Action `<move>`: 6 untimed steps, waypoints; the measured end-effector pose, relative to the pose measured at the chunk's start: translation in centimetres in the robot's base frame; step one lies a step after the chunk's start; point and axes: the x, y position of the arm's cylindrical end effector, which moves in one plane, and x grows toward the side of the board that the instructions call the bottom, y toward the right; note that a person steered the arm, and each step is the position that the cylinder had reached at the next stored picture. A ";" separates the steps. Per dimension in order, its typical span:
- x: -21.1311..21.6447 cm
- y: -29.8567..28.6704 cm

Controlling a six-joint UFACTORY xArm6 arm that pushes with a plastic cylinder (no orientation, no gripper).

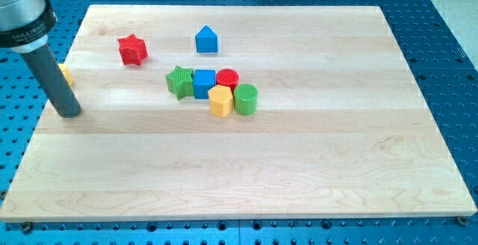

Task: Slide the heart to the left of the red star

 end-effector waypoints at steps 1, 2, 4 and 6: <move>-0.9 0.4; -0.5 -3.9; -7.1 0.8; -4.2 4.4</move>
